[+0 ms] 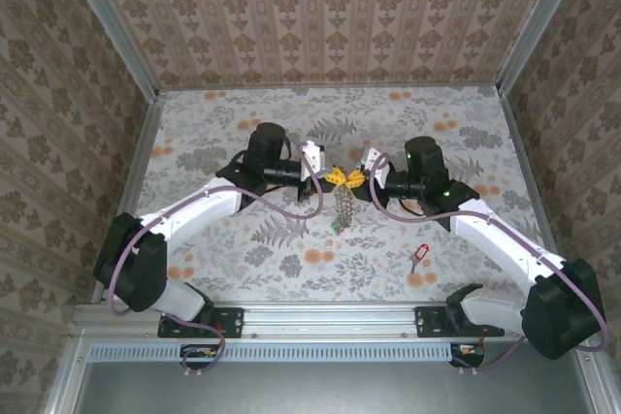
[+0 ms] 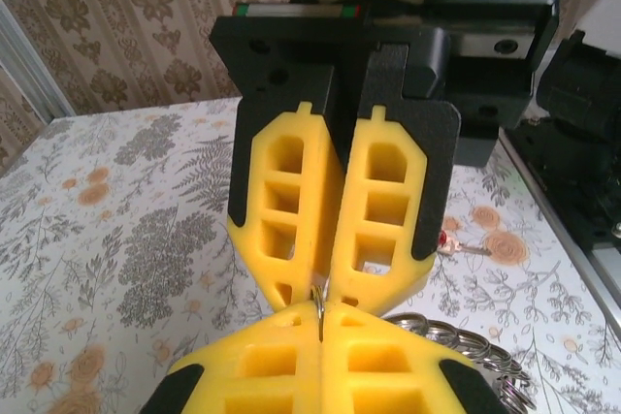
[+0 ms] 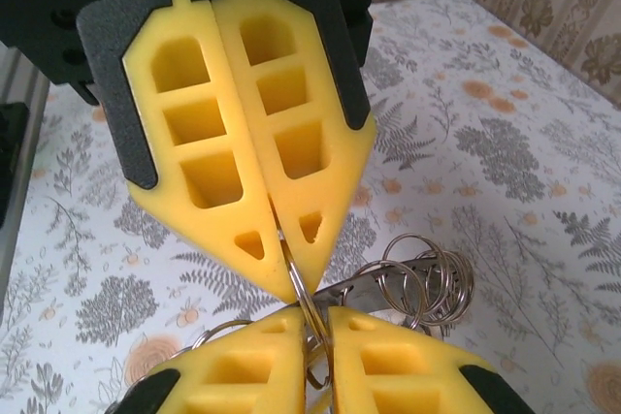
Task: Put the keys on the keyring
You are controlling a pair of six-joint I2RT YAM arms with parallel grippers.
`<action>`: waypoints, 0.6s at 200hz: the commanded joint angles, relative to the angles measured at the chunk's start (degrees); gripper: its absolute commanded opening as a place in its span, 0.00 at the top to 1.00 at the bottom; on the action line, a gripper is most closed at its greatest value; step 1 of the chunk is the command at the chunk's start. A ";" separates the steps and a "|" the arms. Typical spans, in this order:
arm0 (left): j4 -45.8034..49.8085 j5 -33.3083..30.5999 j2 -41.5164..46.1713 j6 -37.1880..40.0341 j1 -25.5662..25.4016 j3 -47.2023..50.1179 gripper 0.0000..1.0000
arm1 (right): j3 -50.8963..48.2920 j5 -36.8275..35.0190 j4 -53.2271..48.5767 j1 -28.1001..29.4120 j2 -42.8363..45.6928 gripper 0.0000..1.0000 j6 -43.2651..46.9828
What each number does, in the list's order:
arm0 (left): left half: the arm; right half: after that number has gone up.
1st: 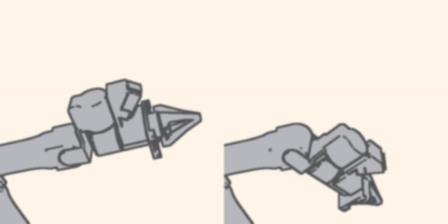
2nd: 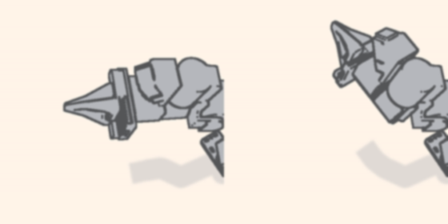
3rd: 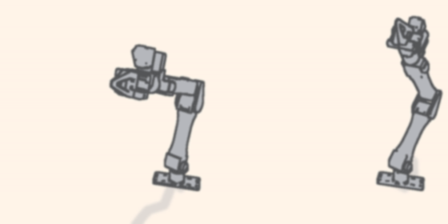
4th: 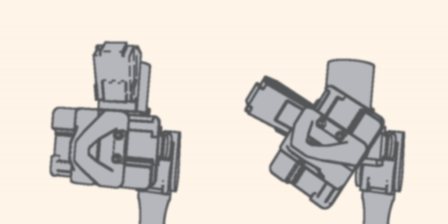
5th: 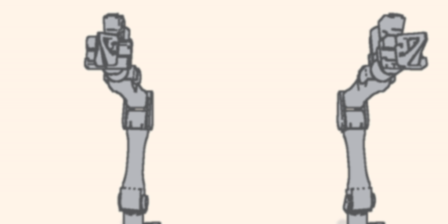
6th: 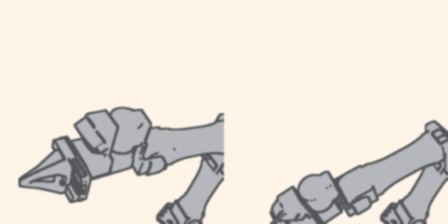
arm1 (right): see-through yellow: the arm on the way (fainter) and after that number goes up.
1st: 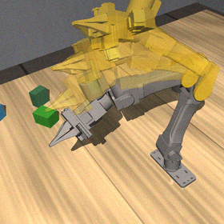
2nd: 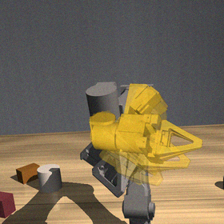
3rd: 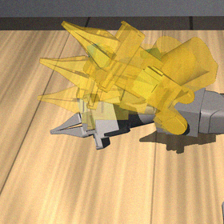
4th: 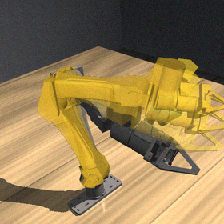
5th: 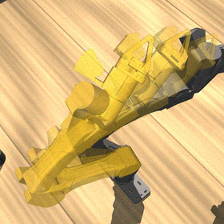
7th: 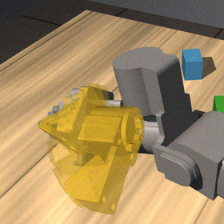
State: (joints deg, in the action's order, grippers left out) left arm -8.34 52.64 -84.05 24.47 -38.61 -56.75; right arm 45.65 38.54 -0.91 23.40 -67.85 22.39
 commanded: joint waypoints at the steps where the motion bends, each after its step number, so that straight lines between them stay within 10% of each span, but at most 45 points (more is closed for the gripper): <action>1: -9.30 6.83 0.22 -4.99 0.00 0.62 1.00 | -1.22 1.73 7.35 -0.71 -0.87 0.86 -3.79; 62: -6.33 5.06 0.86 -3.18 0.47 1.14 1.00 | 0.82 1.36 2.27 -1.77 0.01 1.00 -2.18; 120: 15.00 -0.82 0.84 10.74 -0.15 -4.48 0.77 | 6.18 -1.37 -10.27 -0.56 -0.06 1.00 5.14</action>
State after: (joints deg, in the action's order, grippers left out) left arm -3.09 52.64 -84.03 28.16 -37.95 -57.76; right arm 47.57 39.29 -5.69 22.35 -68.01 23.33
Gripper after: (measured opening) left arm 0.230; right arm 0.062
